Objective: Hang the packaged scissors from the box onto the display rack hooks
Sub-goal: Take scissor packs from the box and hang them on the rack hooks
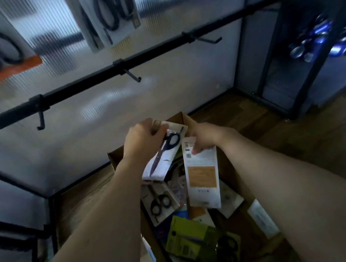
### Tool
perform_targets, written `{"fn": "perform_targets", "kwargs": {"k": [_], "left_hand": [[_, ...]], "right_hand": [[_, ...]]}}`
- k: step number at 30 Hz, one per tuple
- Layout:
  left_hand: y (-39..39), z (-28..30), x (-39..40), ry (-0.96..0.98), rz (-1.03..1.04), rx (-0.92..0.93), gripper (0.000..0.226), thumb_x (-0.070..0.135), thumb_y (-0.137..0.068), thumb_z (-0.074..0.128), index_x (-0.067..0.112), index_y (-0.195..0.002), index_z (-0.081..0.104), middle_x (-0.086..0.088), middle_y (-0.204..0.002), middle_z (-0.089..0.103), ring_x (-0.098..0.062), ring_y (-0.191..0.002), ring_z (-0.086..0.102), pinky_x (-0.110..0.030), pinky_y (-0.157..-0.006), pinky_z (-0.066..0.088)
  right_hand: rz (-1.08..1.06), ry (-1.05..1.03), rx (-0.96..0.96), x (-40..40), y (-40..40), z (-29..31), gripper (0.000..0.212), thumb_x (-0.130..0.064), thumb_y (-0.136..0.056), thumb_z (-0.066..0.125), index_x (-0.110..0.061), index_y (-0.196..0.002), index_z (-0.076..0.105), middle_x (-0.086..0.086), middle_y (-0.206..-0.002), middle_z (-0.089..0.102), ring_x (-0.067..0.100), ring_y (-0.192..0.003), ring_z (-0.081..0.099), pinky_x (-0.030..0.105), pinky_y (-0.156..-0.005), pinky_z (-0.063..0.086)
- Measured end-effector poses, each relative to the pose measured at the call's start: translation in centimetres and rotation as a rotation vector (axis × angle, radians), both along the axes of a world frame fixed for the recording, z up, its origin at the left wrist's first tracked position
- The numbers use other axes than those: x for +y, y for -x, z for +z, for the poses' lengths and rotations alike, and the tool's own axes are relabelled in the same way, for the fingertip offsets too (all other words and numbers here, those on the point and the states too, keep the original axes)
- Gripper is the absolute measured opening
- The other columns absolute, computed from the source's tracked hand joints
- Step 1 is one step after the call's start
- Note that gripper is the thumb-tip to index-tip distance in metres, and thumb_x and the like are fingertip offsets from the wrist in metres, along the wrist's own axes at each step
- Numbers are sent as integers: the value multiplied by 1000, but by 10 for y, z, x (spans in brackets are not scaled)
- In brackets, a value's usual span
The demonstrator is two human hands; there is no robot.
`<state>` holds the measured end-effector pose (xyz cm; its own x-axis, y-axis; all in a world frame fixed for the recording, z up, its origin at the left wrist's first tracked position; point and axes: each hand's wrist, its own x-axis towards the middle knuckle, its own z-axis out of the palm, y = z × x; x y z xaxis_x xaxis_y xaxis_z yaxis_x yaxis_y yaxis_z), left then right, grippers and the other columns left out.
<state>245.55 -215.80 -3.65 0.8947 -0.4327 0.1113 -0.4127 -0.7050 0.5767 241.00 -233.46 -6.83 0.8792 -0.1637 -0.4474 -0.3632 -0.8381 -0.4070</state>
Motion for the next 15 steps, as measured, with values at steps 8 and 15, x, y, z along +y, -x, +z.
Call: {"fn": "perform_targets", "kwargs": {"k": [8, 15], "left_hand": [[20, 58, -10, -22, 49, -37, 40, 40, -94, 51, 19, -60, 48, 2, -58, 51, -12, -56, 50, -24, -50, 34], [41, 121, -28, -25, 121, -162, 36, 29, -94, 48, 10, -63, 46, -8, -70, 56, -31, -75, 58, -27, -59, 38]], "right_hand": [[-29, 96, -292, -20, 8, 101, 20, -21, -77, 76, -17, -72, 57, 2, -76, 59, 21, -73, 59, 26, -56, 38], [-57, 195, -461, -20, 34, 175, 17, -26, -79, 74, -13, -79, 63, 7, -87, 63, 23, -77, 55, 22, -48, 26]]}}
